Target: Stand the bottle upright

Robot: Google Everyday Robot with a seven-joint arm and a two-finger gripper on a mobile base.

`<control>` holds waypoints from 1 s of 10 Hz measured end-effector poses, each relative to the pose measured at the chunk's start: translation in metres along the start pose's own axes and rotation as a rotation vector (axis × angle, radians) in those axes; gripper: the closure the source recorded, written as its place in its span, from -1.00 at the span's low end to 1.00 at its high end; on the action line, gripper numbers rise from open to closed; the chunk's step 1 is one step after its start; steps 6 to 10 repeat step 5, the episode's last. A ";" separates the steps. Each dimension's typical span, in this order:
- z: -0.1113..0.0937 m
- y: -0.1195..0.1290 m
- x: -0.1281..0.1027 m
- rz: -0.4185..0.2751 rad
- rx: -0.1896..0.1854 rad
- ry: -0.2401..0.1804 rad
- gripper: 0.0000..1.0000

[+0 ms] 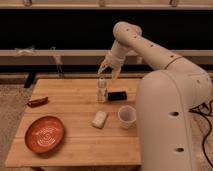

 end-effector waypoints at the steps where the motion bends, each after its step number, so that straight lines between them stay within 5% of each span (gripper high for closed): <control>1: -0.005 0.000 0.000 -0.006 0.007 0.017 -0.23; 10: -0.004 -0.001 -0.001 -0.010 0.008 0.015 -0.23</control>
